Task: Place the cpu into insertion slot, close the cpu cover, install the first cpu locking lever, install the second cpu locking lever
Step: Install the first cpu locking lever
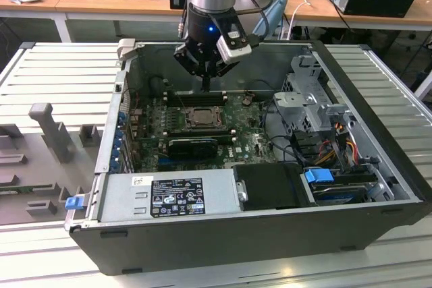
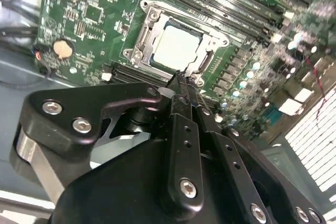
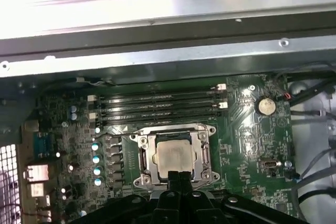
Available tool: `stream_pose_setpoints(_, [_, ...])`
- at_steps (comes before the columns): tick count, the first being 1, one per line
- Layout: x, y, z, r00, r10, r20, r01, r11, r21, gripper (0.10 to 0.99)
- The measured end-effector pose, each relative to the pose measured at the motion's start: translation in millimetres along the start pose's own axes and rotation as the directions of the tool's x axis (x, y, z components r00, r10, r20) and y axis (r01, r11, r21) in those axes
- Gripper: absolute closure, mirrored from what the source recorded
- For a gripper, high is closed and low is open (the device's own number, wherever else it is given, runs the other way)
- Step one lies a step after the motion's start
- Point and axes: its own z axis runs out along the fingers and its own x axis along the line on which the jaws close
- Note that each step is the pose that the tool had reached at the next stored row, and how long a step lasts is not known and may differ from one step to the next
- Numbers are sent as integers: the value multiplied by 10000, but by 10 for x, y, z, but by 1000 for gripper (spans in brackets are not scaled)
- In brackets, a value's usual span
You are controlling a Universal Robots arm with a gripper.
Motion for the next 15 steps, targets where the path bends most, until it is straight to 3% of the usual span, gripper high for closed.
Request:
stream_pose_setpoints(4, [0, 0, 5, 9968, -805, -25, 805, 9968, 10, 980])
stream_pose_setpoints(10, [10, -2, 15, 9850, -1726, -51, 1726, 9850, -24, 980])
stream_pose_setpoints(12, [67, -5, 20, 9847, -1741, -45, 1741, 9847, -83, 980])
stream_pose_setpoints(15, [235, -17, 32, 9848, -1738, -37, 1737, 9847, -146, 980])
